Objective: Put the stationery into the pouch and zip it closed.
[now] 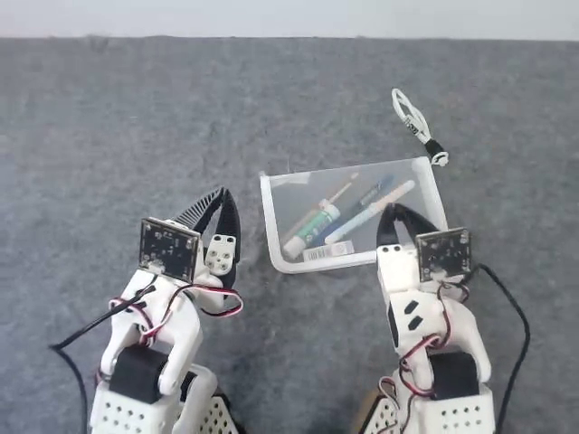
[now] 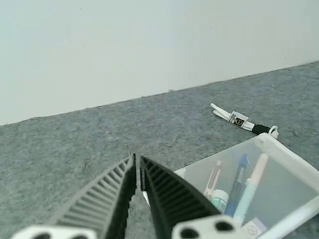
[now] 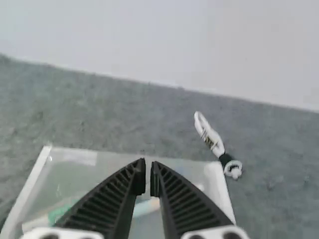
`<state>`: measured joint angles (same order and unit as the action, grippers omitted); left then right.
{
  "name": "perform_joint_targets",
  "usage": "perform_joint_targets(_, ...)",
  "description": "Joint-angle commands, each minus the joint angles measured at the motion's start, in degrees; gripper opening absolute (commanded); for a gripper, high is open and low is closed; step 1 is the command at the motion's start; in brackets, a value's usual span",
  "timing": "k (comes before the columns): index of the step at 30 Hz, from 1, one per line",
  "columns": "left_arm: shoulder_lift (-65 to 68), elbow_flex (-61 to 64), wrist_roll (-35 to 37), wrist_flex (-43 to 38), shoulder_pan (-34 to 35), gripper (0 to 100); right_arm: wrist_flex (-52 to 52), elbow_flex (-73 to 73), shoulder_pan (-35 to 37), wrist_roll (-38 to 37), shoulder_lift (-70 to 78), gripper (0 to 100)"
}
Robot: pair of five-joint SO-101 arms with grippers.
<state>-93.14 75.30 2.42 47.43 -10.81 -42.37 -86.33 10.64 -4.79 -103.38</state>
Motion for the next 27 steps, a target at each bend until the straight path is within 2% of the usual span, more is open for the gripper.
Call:
perform_joint_targets(1, -0.7, -0.57, 0.53, -0.62, 0.18, 1, -2.86, -0.09, -0.84, -0.44, -0.75, 0.6)
perform_joint_targets(3, -0.7, -0.57, 0.53, -0.62, 0.18, 1, -4.7, -0.18, -0.84, 0.62, -0.75, 0.6)
perform_joint_targets(10, -0.7, -0.57, 0.53, -0.62, 0.09, 1, -13.49, -0.18, -0.84, 14.68, -0.75, 0.6)
perform_joint_targets(20, -0.7, -0.84, 0.62, -0.7, 0.09, 1, -15.78, -10.11, -0.48, 15.12, -0.66, 0.6)
perform_joint_targets(27, -0.7, -0.66, 0.62, -0.7, 0.18, 1, -19.21, -10.11, -1.71, 15.12, -0.57, 0.6)
